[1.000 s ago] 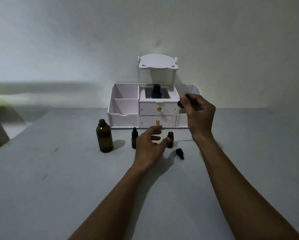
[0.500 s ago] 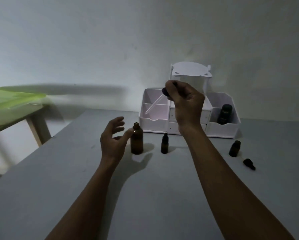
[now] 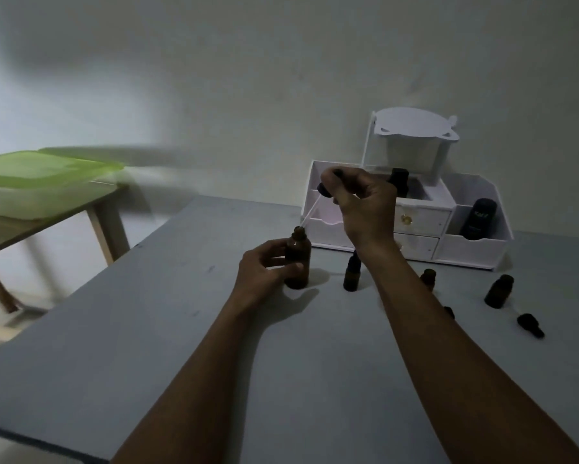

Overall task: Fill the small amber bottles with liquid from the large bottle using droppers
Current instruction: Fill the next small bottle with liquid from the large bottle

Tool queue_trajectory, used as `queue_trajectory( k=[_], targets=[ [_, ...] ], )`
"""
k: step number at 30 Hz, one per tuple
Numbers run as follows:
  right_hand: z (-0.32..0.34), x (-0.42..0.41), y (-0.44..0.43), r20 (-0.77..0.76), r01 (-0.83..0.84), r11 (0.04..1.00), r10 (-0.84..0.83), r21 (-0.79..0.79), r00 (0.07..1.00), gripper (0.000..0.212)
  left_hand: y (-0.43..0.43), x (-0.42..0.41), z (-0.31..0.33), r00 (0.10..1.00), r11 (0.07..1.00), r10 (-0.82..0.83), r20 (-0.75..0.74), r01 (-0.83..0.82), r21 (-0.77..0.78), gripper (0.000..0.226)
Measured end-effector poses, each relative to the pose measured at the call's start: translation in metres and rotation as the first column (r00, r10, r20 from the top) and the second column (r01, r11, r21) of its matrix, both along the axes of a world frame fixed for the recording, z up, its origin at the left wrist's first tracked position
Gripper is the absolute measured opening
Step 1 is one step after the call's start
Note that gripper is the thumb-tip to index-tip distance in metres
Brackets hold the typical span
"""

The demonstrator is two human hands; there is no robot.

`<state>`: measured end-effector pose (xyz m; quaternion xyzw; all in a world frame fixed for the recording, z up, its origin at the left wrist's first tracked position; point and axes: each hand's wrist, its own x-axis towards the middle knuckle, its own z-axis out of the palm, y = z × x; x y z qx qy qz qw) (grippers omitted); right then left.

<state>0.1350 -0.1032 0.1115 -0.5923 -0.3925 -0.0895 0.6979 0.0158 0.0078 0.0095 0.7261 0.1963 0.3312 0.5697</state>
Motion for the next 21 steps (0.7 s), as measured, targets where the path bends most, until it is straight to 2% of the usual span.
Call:
queue_trajectory(
  k=[7,12,17,21],
  targets=[
    [-0.008,-0.003,0.013,0.05,-0.042,0.995,0.047,-0.087,0.998,0.017,0.005,0.003,-0.003,1.0,1.0,0.022,-0.006,-0.021,0.021,0.043],
    [-0.023,-0.006,0.018,0.039,-0.109,0.972,0.12,-0.21,0.992,0.015,0.004,0.001,-0.004,1.0,0.999,0.003,0.021,-0.004,0.039,0.041],
    [-0.04,-0.002,0.021,0.028,-0.075,0.945,0.089,-0.319,0.996,0.015,0.003,0.002,-0.005,1.0,1.0,0.004,0.031,-0.005,0.031,0.04],
    [-0.042,-0.002,0.022,0.022,-0.069,0.947,0.08,-0.314,0.997,0.012,0.005,0.003,-0.005,1.0,0.999,-0.001,0.029,0.0,0.049,0.038]
  ],
)
